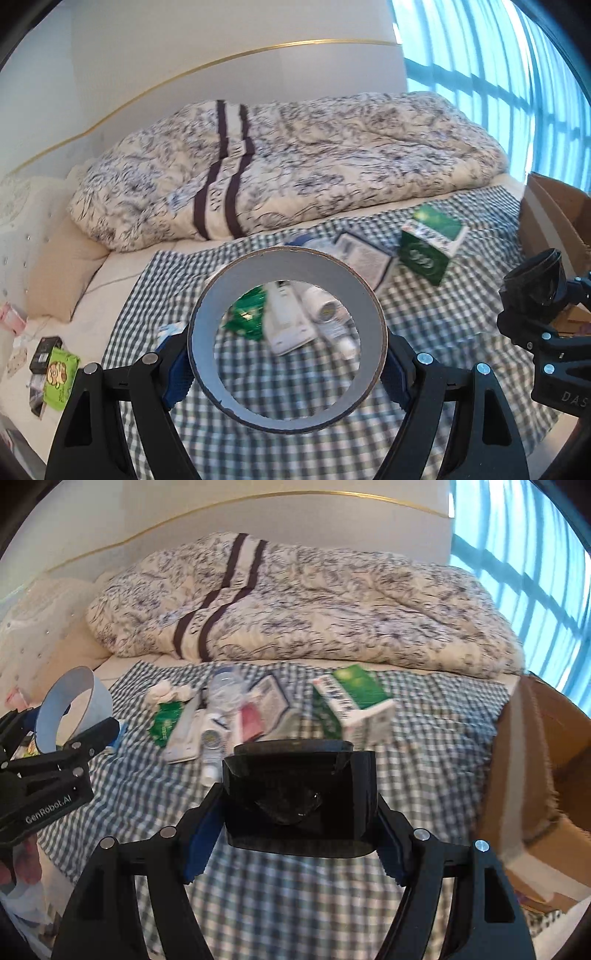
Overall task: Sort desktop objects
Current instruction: 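Carry tape roll and black case to the cardboard box and release both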
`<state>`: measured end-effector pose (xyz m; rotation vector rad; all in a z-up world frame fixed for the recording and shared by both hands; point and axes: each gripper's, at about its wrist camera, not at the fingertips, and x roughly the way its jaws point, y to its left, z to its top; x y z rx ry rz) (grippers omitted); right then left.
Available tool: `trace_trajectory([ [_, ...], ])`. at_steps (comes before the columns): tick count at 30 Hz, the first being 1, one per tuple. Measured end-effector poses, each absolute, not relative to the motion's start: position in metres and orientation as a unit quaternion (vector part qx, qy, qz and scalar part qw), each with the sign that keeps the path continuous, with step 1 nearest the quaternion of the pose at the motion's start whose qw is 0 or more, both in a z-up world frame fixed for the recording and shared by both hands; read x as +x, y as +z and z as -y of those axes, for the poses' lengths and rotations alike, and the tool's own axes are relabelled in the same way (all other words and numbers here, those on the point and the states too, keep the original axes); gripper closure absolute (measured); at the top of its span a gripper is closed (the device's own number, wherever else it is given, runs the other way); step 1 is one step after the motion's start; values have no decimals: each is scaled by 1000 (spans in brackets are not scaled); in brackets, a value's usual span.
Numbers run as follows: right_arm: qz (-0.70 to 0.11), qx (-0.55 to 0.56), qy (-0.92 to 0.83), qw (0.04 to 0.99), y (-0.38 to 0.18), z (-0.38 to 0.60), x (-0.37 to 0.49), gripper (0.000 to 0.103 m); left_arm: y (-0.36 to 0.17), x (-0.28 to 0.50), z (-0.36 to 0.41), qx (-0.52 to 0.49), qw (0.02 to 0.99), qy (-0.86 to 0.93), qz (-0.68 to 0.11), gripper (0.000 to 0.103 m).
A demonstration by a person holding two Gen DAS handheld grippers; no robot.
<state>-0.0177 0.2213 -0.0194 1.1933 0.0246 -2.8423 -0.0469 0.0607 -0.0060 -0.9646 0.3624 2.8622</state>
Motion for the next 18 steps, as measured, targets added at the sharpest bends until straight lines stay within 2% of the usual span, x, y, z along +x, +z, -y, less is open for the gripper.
trace_trajectory([
  [18,-5,362,-930,-60,38,-364,25,30,48,-22,-234,-279,153,937,-146,20],
])
